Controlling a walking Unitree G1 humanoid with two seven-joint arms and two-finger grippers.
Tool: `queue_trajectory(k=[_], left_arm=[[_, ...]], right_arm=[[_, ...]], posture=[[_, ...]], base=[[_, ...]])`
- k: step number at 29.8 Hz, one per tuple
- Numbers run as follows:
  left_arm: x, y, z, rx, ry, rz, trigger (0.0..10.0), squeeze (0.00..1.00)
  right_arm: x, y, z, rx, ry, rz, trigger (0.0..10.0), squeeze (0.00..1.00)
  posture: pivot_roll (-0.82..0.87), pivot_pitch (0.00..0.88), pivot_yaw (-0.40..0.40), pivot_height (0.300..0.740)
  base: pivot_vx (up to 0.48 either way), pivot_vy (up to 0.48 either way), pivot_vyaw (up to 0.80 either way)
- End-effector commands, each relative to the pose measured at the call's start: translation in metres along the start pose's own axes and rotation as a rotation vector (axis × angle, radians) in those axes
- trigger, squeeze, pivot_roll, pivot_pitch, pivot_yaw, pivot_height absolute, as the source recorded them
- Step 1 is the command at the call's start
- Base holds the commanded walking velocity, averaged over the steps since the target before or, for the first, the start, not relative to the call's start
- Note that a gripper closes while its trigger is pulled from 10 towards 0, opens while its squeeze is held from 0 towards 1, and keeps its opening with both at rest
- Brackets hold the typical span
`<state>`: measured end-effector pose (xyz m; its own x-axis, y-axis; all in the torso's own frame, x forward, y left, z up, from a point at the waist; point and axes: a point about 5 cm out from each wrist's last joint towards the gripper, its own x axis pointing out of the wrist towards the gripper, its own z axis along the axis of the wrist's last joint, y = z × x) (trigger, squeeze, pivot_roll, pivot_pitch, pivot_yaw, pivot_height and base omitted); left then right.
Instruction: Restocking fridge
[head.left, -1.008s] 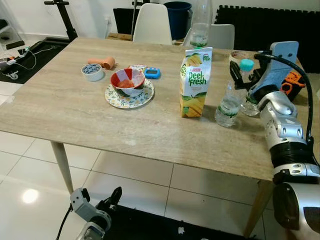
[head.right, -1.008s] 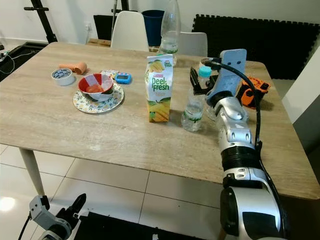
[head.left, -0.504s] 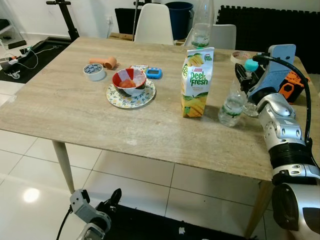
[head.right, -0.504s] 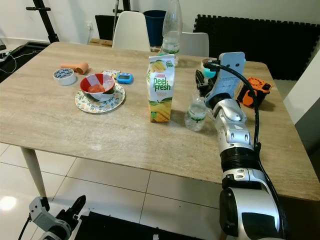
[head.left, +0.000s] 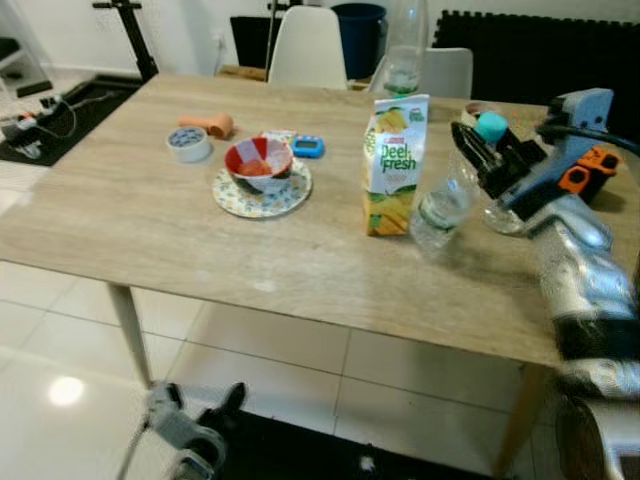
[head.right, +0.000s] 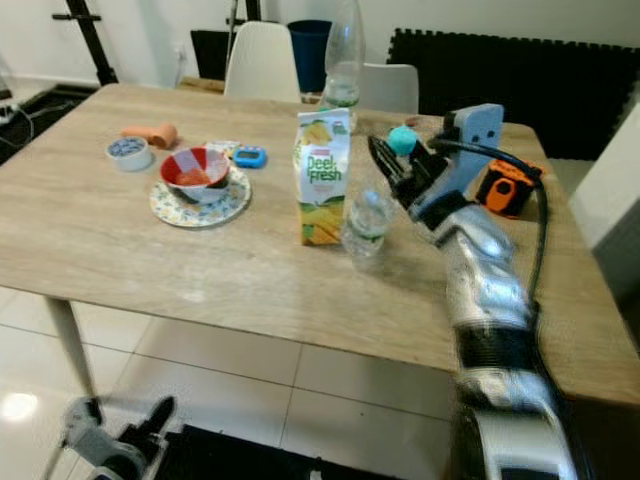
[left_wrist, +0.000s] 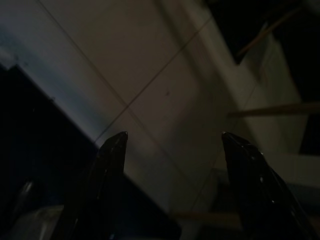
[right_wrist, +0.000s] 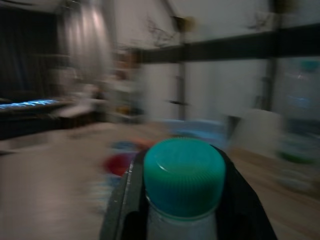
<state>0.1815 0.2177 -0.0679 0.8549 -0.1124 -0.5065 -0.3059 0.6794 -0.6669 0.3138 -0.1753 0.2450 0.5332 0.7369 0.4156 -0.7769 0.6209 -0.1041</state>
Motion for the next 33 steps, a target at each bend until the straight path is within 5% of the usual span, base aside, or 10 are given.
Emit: queue_trajectory(k=[1, 3, 9, 10, 11, 12, 13, 15, 23, 33], left_arm=[[-0.006, 0.007, -0.015, 0.011, 0.080, 0.063, 10.0, 0.00], [-0.006, 0.007, -0.015, 0.011, 0.080, 0.063, 10.0, 0.00], [-0.008, 0.008, -0.026, 0.044, 0.149, 0.106, 10.0, 0.00], [-0.007, 0.007, -0.026, 0.047, 0.150, 0.101, 10.0, 0.00], [-0.007, 0.007, -0.026, 0.047, 0.150, 0.101, 10.0, 0.00], [-0.007, 0.007, -0.026, 0.048, 0.152, 0.099, 10.0, 0.00], [-0.006, 0.006, -0.027, 0.058, 0.160, 0.102, 10.0, 0.00], [-0.005, 0.005, -0.027, 0.074, 0.169, 0.107, 10.0, 0.00], [-0.004, 0.003, -0.029, 0.087, 0.184, 0.112, 10.0, 0.00], [-0.005, 0.003, -0.034, 0.095, 0.200, 0.104, 10.0, 0.00]], right_arm=[[0.003, 0.022, 0.018, 0.026, -0.072, 0.214, 0.0, 0.00], [0.003, 0.022, 0.018, 0.026, -0.072, 0.214, 0.0, 0.00], [-0.001, 0.065, 0.035, 0.157, -0.146, 0.503, 0.0, 0.00], [-0.001, 0.069, 0.033, 0.166, -0.132, 0.514, 3.7, 0.00], [-0.001, 0.069, 0.033, 0.166, -0.132, 0.514, 3.7, 0.00], [-0.001, 0.072, 0.030, 0.177, -0.110, 0.522, 9.5, 0.00], [-0.001, 0.076, 0.022, 0.195, -0.066, 0.528, 10.0, 0.00], [-0.003, 0.085, -0.001, 0.227, 0.051, 0.536, 10.0, 0.00], [-0.014, 0.103, -0.031, 0.285, 0.242, 0.585, 10.0, 0.00], [-0.042, 0.107, -0.075, 0.259, 0.553, 0.574, 10.0, 0.00]], posture=[[0.01, 0.024, 0.007, 0.740], [0.01, 0.024, 0.007, 0.740], [0.01, 0.028, 0.006, 0.740], [0.00, 0.030, 0.006, 0.740], [0.00, 0.030, 0.006, 0.740], [0.00, 0.030, 0.006, 0.740], [0.00, 0.031, 0.006, 0.740], [0.00, 0.031, 0.006, 0.740], [-0.01, 0.040, 0.003, 0.740], [-0.01, 0.046, 0.002, 0.740]], base=[[0.000, 0.000, 0.00], [0.000, 0.000, 0.00], [0.000, 0.000, 0.00], [0.000, 0.000, 0.00], [0.000, 0.000, 0.00], [0.000, 0.000, 0.00], [0.000, 0.000, 0.00], [0.000, 0.000, 0.00], [0.000, 0.000, 0.00], [-0.356, 0.000, 0.00]])
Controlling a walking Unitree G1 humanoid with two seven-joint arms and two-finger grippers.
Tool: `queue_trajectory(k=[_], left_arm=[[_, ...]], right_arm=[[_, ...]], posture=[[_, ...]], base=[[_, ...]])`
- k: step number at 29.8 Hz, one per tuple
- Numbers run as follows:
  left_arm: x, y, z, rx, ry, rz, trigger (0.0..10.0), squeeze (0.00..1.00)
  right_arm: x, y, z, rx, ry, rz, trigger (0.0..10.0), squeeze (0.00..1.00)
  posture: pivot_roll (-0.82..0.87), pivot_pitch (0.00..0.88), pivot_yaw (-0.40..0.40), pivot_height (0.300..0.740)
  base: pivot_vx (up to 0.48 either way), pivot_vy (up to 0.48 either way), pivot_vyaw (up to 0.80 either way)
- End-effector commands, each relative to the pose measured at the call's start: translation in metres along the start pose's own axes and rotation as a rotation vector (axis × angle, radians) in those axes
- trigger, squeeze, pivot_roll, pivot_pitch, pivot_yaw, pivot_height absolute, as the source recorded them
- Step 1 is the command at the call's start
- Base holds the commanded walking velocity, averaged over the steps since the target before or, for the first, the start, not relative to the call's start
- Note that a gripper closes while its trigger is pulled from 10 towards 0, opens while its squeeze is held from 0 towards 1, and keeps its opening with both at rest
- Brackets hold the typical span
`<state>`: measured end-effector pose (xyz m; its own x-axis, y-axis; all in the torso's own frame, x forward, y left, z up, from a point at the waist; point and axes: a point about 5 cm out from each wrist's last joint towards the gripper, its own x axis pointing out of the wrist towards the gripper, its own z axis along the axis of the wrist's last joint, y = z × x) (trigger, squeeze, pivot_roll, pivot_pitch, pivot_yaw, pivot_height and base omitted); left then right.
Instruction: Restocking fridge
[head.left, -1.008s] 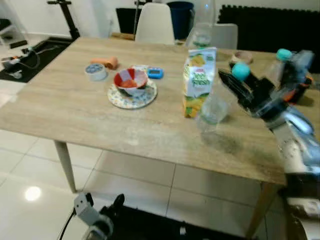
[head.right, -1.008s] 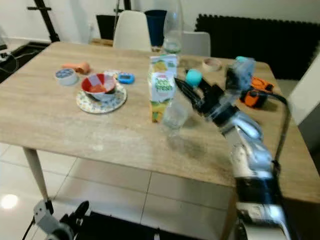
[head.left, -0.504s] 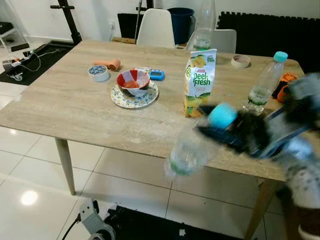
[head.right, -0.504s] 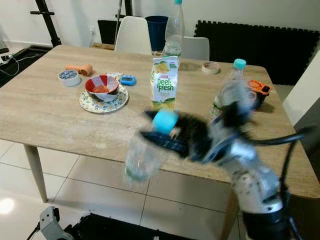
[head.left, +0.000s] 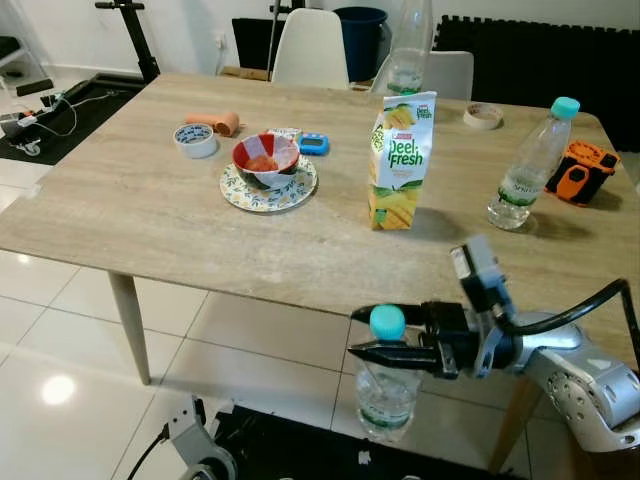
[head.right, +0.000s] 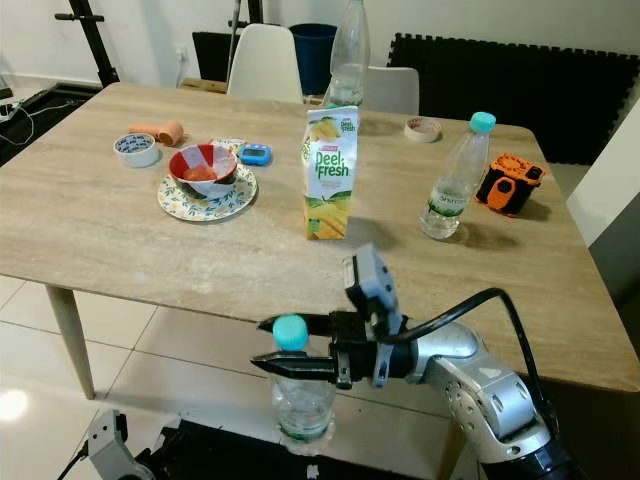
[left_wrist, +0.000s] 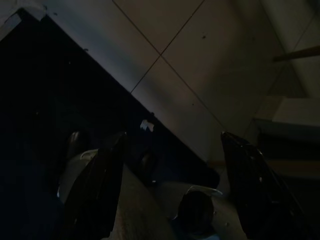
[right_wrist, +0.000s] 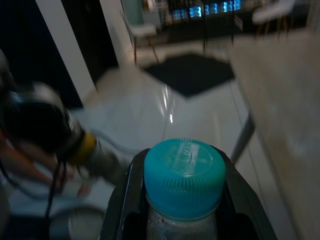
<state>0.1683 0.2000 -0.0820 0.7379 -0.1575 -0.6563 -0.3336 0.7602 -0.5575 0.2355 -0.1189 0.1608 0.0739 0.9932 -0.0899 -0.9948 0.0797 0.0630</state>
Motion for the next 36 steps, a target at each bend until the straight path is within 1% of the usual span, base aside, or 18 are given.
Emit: queue_trajectory(k=[1, 8, 9, 11, 12, 15, 17, 19, 22, 24, 25, 27, 29, 31, 33, 34, 35, 36], left_arm=[[-0.002, 0.001, -0.009, -0.003, 0.031, 0.005, 10.0, 0.00], [-0.001, 0.000, -0.009, 0.001, 0.035, -0.001, 10.0, 0.00], [-0.001, -0.001, -0.009, 0.002, 0.034, -0.004, 10.0, 0.00], [0.000, -0.002, -0.008, 0.002, 0.032, -0.008, 10.0, 0.00], [0.000, -0.002, -0.008, 0.002, 0.032, -0.008, 10.0, 0.00], [0.000, -0.002, -0.008, 0.002, 0.033, -0.009, 10.0, 0.00], [0.000, -0.002, -0.009, 0.002, 0.035, -0.009, 10.0, 0.00], [0.000, -0.002, -0.009, 0.002, 0.035, -0.009, 10.0, 0.00], [0.000, -0.003, -0.010, 0.001, 0.036, -0.013, 10.0, 0.00], [0.000, -0.003, -0.010, 0.000, 0.037, -0.014, 10.0, 0.00], [0.000, -0.003, -0.010, 0.001, 0.037, -0.014, 10.0, 0.00], [0.000, -0.003, -0.010, 0.001, 0.037, -0.014, 10.0, 0.00], [0.000, -0.004, -0.009, -0.009, 0.024, -0.016, 10.0, 0.00], [0.000, -0.002, -0.008, -0.002, 0.018, -0.003, 10.0, 0.00], [-0.001, 0.000, -0.007, 0.009, 0.012, 0.005, 10.0, 0.00], [-0.001, 0.000, -0.007, 0.009, 0.012, 0.005, 10.0, 0.00], [-0.002, 0.001, -0.006, 0.019, 0.005, 0.019, 10.0, 0.00], [-0.002, 0.003, -0.005, 0.023, 0.003, 0.028, 10.0, 0.00]], right_arm=[[0.000, 0.002, -0.012, 0.011, 0.060, 0.003, 10.0, 0.00], [-0.005, -0.002, -0.039, 0.038, 0.207, -0.052, 10.0, 0.00], [-0.008, -0.004, -0.048, 0.047, 0.252, -0.078, 10.0, 0.00], [-0.019, -0.014, -0.074, 0.060, 0.365, -0.191, 10.0, 0.00], [-0.019, -0.014, -0.074, 0.060, 0.365, -0.191, 10.0, 0.00], [-0.033, -0.026, -0.102, 0.072, 0.449, -0.345, 10.0, 0.00], [-0.041, -0.032, -0.118, 0.093, 0.478, -0.456, 10.0, 0.00], [-0.045, -0.034, -0.125, 0.102, 0.490, -0.498, 10.0, 0.00], [-0.062, -0.036, -0.154, 0.181, 0.525, -0.734, 10.0, 0.00], [-0.068, -0.035, -0.163, 0.221, 0.532, -0.820, 10.0, 0.00], [-0.074, -0.032, -0.172, 0.264, 0.537, -0.878, 10.0, 0.00], [-0.078, -0.029, -0.179, 0.296, 0.541, -0.919, 10.0, 0.00], [-0.091, -0.020, -0.196, 0.369, 0.571, -1.061, 10.0, 0.00], [-0.105, -0.002, -0.215, 0.487, 0.599, -1.208, 10.0, 0.00], [-0.114, 0.012, -0.228, 0.560, 0.635, -1.287, 10.0, 0.00], [-0.114, 0.012, -0.228, 0.560, 0.635, -1.287, 10.0, 0.00], [-0.119, 0.027, -0.238, 0.627, 0.665, -1.351, 10.0, 0.00], [-0.121, 0.033, -0.243, 0.665, 0.673, -1.378, 10.0, 0.00]], posture=[[-0.01, 0.046, 0.002, 0.740], [-0.01, 0.052, 0.003, 0.740], [-0.01, 0.052, 0.003, 0.740], [-0.01, 0.052, 0.003, 0.740], [-0.01, 0.052, 0.003, 0.740], [-0.01, 0.052, 0.003, 0.740], [-0.01, 0.052, 0.003, 0.740], [-0.01, 0.052, 0.003, 0.740], [-0.02, 0.053, -0.001, 0.740], [-0.02, 0.053, 0.000, 0.740], [-0.02, 0.053, 0.000, 0.740], [-0.02, 0.053, 0.000, 0.740], [-0.02, 0.053, 0.000, 0.740], [-0.02, 0.050, 0.001, 0.740], [-0.02, 0.050, 0.001, 0.740], [-0.02, 0.050, 0.001, 0.740], [-0.02, 0.049, 0.003, 0.740], [-0.02, 0.049, 0.003, 0.740]], base=[[-0.390, 0.000, 0.00], [-0.392, 0.000, 0.00], [-0.398, 0.000, 0.00], [-0.398, 0.000, 0.00], [-0.398, 0.000, 0.00], [-0.398, 0.000, 0.00], [-0.398, 0.000, 0.00], [-0.398, 0.000, 0.00], [-0.398, 0.000, 0.00], [-0.398, 0.000, 0.00], [-0.398, 0.000, 0.00], [-0.398, 0.000, 0.00], [-0.289, 0.000, 0.00], [0.000, 0.000, 0.00], [0.000, 0.000, 0.00], [0.000, 0.000, 0.00], [0.000, 0.000, -0.76], [0.000, 0.000, -0.76]])
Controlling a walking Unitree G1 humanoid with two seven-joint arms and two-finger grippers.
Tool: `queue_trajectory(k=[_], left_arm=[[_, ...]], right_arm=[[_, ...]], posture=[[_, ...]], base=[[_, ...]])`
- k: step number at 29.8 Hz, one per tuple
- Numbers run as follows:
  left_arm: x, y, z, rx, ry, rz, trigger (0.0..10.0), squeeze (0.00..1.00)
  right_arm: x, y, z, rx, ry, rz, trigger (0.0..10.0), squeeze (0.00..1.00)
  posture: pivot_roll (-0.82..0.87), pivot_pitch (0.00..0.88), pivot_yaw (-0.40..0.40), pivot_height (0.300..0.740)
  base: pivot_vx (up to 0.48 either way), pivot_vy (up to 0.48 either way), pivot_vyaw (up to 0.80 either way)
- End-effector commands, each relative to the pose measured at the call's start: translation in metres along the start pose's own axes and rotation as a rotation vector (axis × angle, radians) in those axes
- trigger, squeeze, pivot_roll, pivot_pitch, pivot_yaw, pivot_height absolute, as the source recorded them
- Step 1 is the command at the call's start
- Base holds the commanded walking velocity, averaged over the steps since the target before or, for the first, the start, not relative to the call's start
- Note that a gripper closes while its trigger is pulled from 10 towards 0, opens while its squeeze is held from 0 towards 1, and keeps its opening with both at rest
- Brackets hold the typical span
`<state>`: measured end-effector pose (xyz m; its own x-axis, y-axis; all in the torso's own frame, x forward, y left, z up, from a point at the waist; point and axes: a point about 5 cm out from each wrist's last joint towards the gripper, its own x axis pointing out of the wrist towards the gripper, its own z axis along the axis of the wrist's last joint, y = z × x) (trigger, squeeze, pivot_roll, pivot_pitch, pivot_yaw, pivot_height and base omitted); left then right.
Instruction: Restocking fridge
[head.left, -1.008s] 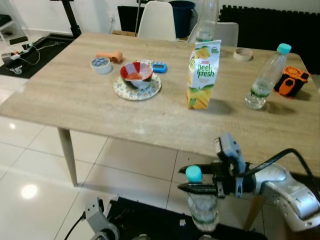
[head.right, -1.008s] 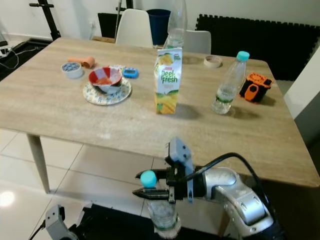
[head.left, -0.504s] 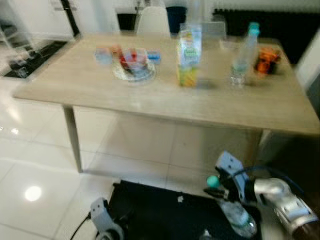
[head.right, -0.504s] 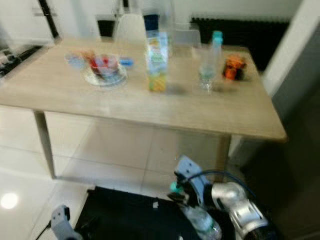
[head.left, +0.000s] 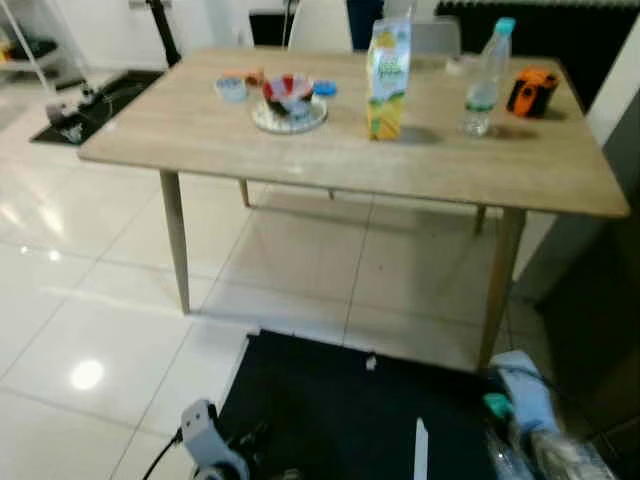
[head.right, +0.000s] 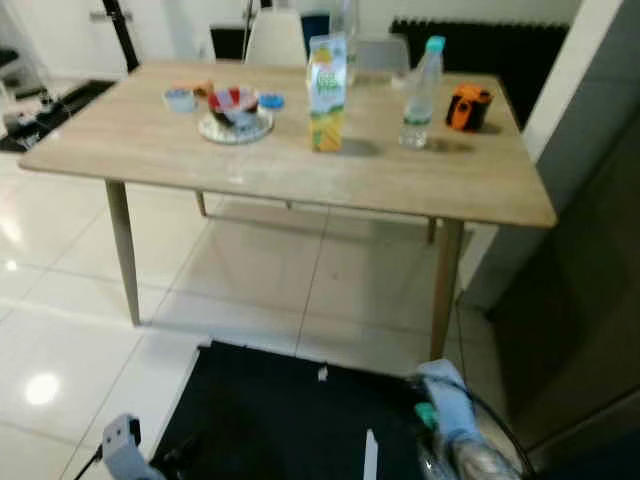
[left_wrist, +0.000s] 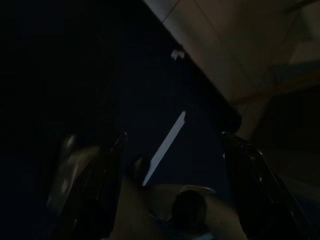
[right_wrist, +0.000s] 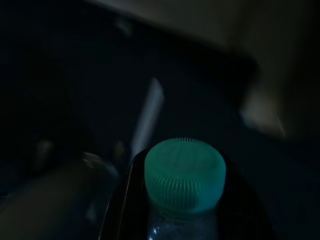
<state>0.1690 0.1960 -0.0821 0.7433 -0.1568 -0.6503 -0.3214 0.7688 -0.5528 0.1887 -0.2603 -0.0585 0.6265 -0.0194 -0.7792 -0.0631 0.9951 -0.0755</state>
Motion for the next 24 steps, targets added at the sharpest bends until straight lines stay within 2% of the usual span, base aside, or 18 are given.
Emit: queue_trajectory(k=[1, 2, 8, 9, 13, 21, 24], left_arm=[[-0.004, 0.007, -0.002, 0.016, 0.009, 0.040, 10.0, 0.00], [-0.004, 0.008, -0.002, 0.034, 0.008, 0.051, 10.0, 0.00], [-0.005, 0.009, -0.001, 0.052, 0.005, 0.059, 10.0, 0.00], [-0.005, 0.010, -0.001, 0.061, 0.007, 0.064, 10.0, 0.00], [-0.005, 0.010, -0.002, 0.077, 0.010, 0.081, 10.0, 0.00], [-0.005, 0.012, -0.002, 0.127, 0.018, 0.127, 10.0, 0.00], [-0.005, 0.012, -0.003, 0.121, 0.021, 0.123, 10.0, 0.00]], right_arm=[[-0.003, 0.004, -0.025, 0.094, 0.070, -0.045, 10.0, 0.00], [-0.007, 0.003, -0.038, 0.127, 0.105, -0.077, 10.0, 0.00], [-0.010, 0.003, -0.052, 0.157, 0.143, -0.107, 10.0, 0.00], [-0.013, 0.005, -0.063, 0.176, 0.178, -0.128, 10.0, 0.00], [-0.016, 0.009, -0.075, 0.168, 0.220, -0.134, 10.0, 0.00], [-0.019, 0.013, -0.084, 0.168, 0.248, -0.136, 10.0, 0.00], [-0.019, 0.014, -0.085, 0.167, 0.250, -0.136, 10.0, 0.00]], posture=[[-0.02, 0.049, 0.006, 0.740], [-0.02, 0.049, 0.006, 0.740], [-0.02, 0.050, 0.007, 0.740], [-0.02, 0.050, 0.007, 0.740], [-0.02, 0.050, 0.007, 0.740], [-0.02, 0.048, 0.008, 0.740], [-0.02, 0.048, 0.008, 0.740]], base=[[0.000, 0.000, -0.76], [0.000, 0.000, -0.76], [0.000, 0.000, -0.76], [0.000, 0.000, -0.77], [0.000, 0.000, -0.77], [0.000, 0.000, -0.77], [0.000, 0.000, -0.77]])
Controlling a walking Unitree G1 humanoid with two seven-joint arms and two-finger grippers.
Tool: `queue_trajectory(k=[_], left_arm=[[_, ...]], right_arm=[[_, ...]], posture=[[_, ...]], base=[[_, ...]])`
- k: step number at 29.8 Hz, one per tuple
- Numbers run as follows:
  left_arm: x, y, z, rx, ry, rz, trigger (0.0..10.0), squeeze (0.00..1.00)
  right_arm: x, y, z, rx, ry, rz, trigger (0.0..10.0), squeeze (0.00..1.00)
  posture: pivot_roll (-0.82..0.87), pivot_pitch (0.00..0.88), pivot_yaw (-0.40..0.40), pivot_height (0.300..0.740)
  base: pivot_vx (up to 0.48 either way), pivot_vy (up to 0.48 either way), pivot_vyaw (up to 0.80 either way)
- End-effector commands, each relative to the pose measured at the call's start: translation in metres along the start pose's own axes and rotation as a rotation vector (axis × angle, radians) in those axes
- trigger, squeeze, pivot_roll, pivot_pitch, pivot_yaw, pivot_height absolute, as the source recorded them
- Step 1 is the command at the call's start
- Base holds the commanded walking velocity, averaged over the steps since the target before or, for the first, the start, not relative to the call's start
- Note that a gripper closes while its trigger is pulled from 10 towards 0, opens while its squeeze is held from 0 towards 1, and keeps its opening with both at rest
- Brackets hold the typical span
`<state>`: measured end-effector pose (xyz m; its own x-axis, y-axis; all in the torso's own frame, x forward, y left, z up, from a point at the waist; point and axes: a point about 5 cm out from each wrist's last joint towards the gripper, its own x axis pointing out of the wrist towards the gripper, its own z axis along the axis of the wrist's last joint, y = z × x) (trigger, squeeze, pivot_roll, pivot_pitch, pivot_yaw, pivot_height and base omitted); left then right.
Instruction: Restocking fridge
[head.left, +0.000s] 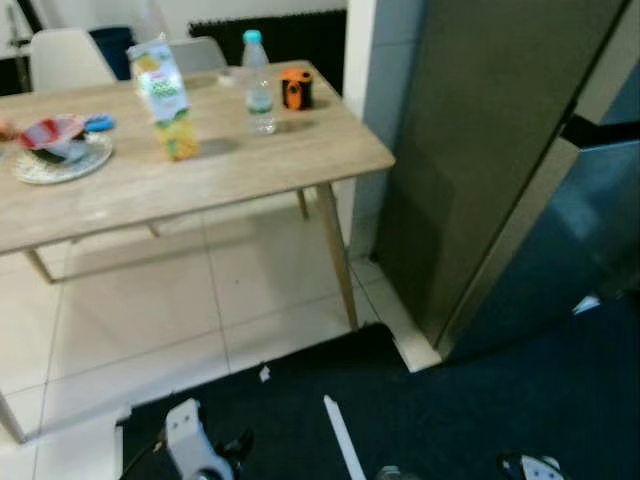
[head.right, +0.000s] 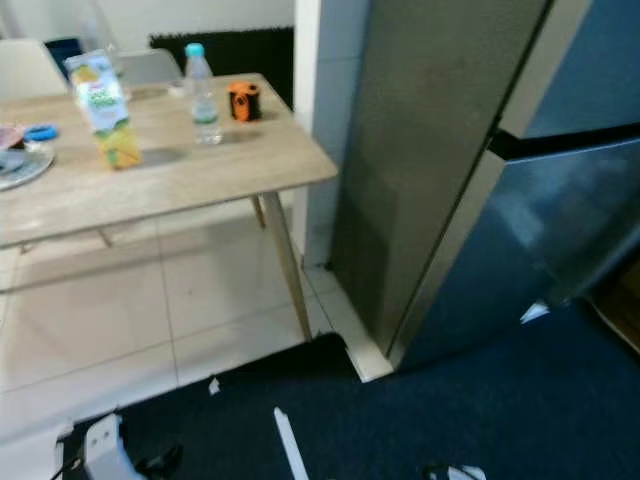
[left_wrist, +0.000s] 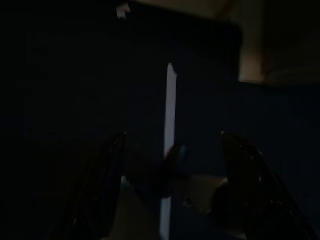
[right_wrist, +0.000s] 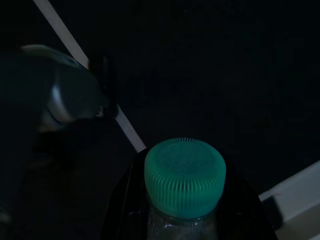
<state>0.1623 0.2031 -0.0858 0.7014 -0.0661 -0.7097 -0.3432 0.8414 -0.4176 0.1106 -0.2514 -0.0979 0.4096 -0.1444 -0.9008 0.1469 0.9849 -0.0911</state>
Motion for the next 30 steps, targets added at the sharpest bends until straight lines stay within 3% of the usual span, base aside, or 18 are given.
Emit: queue_trajectory(k=[1, 22, 30], left_arm=[[-0.0011, 0.0025, -0.0014, 0.014, 0.015, 0.006, 10.0, 0.00], [-0.0011, 0.0010, -0.0030, -0.023, 0.025, -0.022, 10.0, 0.00], [-0.0012, 0.0014, -0.0022, -0.054, 0.025, -0.035, 10.0, 0.00]], right_arm=[[-0.0004, -0.0029, 0.0002, -0.006, 0.000, -0.011, 10.0, 0.00], [0.0002, 0.0019, 0.0004, -0.016, -0.010, 0.005, 10.0, 0.00], [0.0006, 0.0059, 0.0010, -0.043, -0.016, 0.023, 10.0, 0.00]], posture=[[-0.02, 0.048, 0.008, 0.740], [-0.02, 0.046, 0.009, 0.740], [-0.02, 0.046, 0.011, 0.740]], base=[[0.000, 0.000, -0.77], [0.000, 0.000, -0.77], [0.000, -0.167, 0.00]])
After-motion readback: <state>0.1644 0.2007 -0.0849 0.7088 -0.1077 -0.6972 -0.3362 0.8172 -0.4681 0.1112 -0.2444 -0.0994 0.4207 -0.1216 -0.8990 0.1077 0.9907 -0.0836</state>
